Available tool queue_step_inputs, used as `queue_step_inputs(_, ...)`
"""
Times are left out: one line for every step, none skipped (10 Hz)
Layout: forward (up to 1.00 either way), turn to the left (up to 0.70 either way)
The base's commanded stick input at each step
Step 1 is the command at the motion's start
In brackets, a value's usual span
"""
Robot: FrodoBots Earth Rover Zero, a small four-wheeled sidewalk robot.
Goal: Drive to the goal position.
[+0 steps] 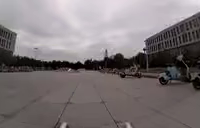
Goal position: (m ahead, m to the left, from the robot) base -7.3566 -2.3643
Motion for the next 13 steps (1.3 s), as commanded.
queue_step_inputs(0.70,0.14)
queue_step_inputs(0.70,0.14)
queue_step_inputs(0.70,0.14)
queue_step_inputs(0.70,0.14)
queue_step_inputs(0.70,0.14)
queue_step_inputs(0.70,0.14)
queue_step_inputs(0.70,0.14)
queue_step_inputs(0.70,0.14)
queue_step_inputs(0.70,0.14)
queue_step_inputs(0.70,0.12)
queue_step_inputs(0.70,0.00)
queue_step_inputs(0.70,0.00)
queue_step_inputs(0.70,0.00)
